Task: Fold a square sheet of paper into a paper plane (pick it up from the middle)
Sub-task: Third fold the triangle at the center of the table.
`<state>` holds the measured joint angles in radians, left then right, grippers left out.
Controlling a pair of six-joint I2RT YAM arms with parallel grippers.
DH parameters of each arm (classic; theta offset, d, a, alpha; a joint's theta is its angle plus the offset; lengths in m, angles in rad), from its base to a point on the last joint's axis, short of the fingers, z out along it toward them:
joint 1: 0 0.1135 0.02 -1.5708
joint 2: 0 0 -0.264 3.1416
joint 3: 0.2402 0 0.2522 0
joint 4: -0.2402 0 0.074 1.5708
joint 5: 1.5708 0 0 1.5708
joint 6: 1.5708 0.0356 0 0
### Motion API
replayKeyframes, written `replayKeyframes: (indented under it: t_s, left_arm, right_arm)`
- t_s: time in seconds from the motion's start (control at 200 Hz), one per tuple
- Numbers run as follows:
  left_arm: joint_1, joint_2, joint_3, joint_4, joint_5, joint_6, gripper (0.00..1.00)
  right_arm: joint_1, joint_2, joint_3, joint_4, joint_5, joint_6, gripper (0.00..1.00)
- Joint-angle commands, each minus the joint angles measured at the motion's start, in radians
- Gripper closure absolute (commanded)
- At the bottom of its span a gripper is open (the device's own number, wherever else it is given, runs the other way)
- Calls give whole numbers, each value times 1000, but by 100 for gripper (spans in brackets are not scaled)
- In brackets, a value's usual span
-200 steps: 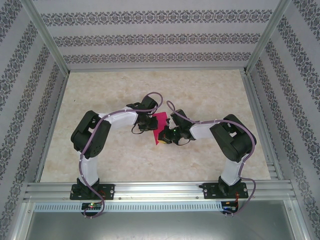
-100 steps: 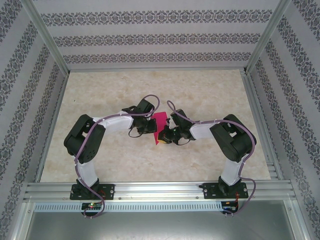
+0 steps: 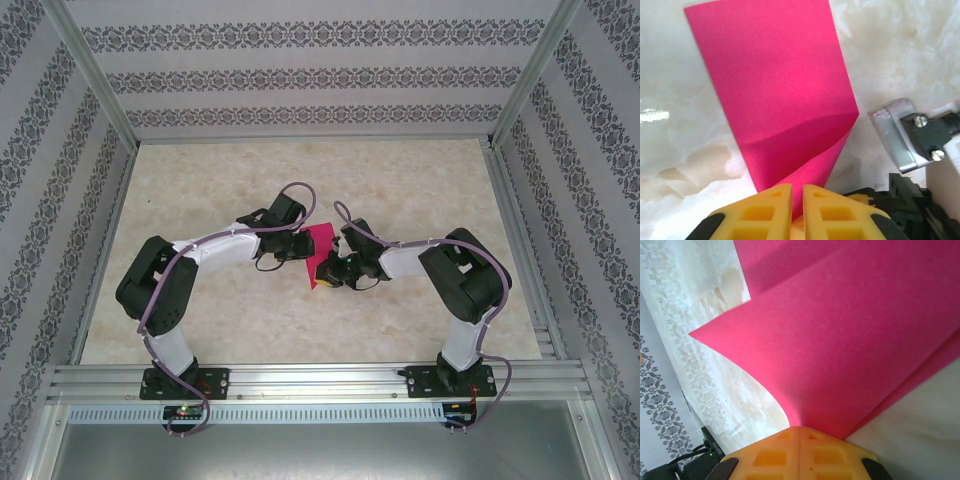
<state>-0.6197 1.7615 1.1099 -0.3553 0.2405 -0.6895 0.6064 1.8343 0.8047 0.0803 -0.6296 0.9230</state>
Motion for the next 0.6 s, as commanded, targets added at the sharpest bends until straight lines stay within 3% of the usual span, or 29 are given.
replayKeyframes:
  t_s: [0.0, 0.24, 0.599]
  left_arm:
    - [-24, 11, -24, 46, 23, -15, 90]
    - [-35, 44, -38, 68, 45, -29, 97]
    - [-36, 132, 11, 25, 7, -19, 100]
  right_arm:
    - [-4, 17, 5, 13, 16, 4, 98]
    - [-4, 17, 10, 9, 16, 2, 98]
    - [-4, 5, 7, 25, 6, 3, 98]
